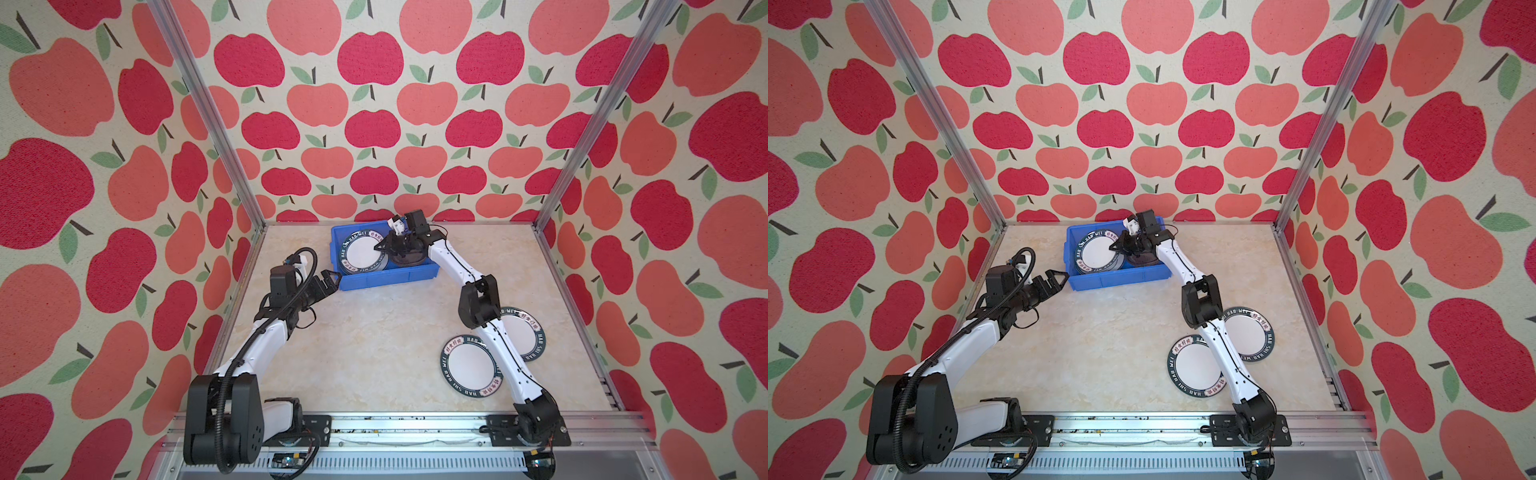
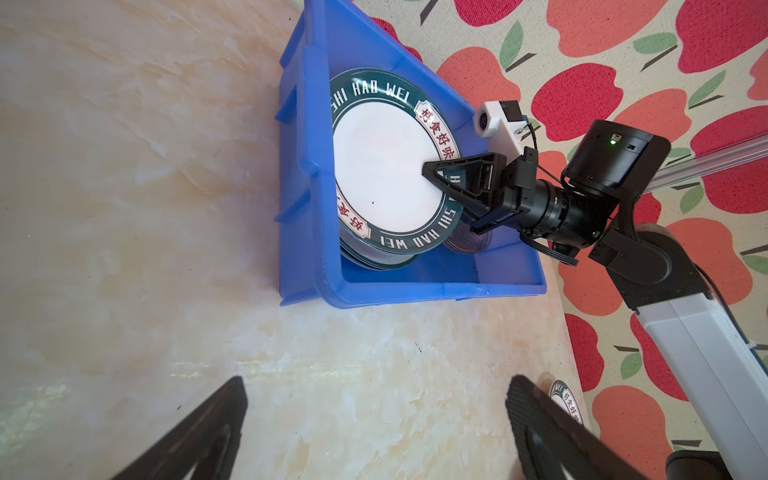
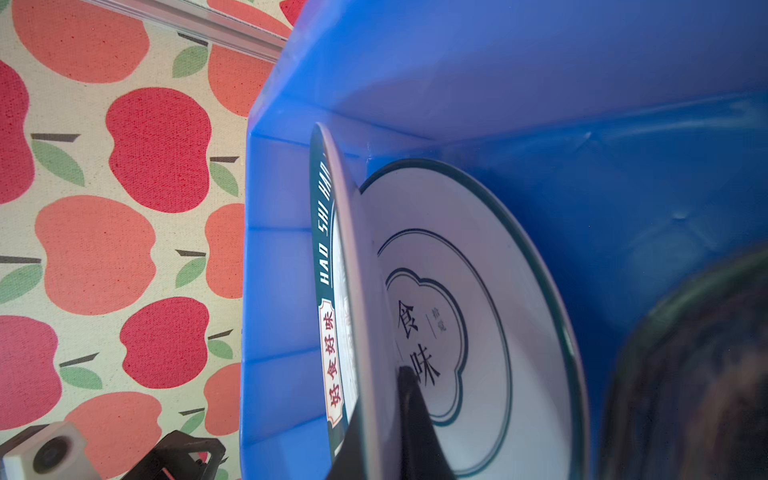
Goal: Place the plates into the plastic bin on the countertop
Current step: 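Lower the green-rimmed plate with both grippers into the bin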
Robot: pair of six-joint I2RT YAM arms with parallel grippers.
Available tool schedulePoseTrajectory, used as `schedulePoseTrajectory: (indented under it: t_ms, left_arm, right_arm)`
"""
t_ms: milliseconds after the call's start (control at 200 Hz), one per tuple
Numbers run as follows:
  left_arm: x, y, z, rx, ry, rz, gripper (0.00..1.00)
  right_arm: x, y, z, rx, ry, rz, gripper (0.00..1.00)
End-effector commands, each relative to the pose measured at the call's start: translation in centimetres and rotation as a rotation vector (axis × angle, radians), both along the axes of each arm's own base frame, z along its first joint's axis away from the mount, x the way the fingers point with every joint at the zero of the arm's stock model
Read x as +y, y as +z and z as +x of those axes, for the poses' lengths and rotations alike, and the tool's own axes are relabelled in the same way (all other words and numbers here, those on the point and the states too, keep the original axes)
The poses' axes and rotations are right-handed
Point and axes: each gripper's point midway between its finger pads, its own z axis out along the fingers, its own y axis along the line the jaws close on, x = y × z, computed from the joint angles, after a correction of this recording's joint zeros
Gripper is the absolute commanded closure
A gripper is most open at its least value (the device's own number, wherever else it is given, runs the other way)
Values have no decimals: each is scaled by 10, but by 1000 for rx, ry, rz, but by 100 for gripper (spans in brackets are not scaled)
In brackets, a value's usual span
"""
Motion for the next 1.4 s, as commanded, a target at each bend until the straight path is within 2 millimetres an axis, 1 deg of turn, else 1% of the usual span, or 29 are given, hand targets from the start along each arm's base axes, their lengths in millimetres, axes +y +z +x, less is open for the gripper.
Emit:
schedulePoseTrajectory:
  t_ms: [0, 25, 95, 110, 115, 135, 165, 260, 475, 555, 695, 750, 850, 1001, 1116, 1136, 1171, 1246, 1336, 1396]
  left_arm:
    - [-1, -12, -5, 33, -6, -9, 0]
    - [-1, -12, -6, 34, -8, -8, 0]
    - [-1, -12, -6, 35, -12, -5, 0]
    - [-1, -12, -7, 36, -11, -3, 0]
    - [-1, -12, -7, 36, -11, -3, 0]
    - [0, -12, -7, 37, -10, -1, 0]
    - [0, -12, -7, 36, -10, 2, 0]
    - [1, -9, -7, 23, -10, 5, 0]
    - [-3, -2, -4, 1, -28, 0, 0]
    - [-5, -1, -4, -5, -34, 9, 0]
    - [-9, 0, -6, -13, -45, 26, 0]
    - [-10, 0, -7, -11, -50, 26, 0]
    - [-12, 1, -8, -13, -54, 31, 0]
    - [-12, 1, -7, -15, -56, 37, 0]
    - [-13, 1, -6, -13, -66, 36, 0]
    - [-14, 1, -5, -12, -70, 35, 0]
    - [-15, 1, -4, -13, -77, 34, 0]
    - [-16, 2, -4, -9, -87, 38, 0]
    - [-16, 3, -2, -11, -94, 48, 0]
    - [-16, 3, -2, -8, -98, 52, 0]
  right_arm:
    - [8, 9, -2, -23, 2, 8, 85]
    - [8, 7, -2, -23, -1, 3, 78]
    - [10, 8, -3, -32, 0, -1, 69]
    - [10, 8, -4, -33, 0, -4, 64]
    - [10, 8, -4, -33, 0, -4, 64]
    - [11, 9, -5, -36, 1, -6, 59]
    - [11, 9, -6, -40, 2, -15, 56]
    - [9, 17, -8, -72, 2, -50, 45]
    - [-3, 35, -10, -147, -6, -134, 42]
    - [-4, 40, -13, -173, 0, -162, 36]
    - [-8, 44, -19, -196, 9, -203, 31]
    - [-9, 43, -21, -209, 15, -231, 27]
    - [-11, 43, -27, -228, 23, -274, 26]
    - [-13, 28, -29, -222, 17, -330, 25]
    - [-12, 21, -29, -227, 18, -348, 25]
    - [-12, 21, -29, -233, 19, -354, 24]
    - [-13, 18, -28, -242, 17, -367, 19]
    - [-13, 21, -27, -271, 10, -390, 17]
    - [-16, 24, -27, -287, 8, -411, 12]
    - [-19, 29, -26, -310, 7, -429, 11]
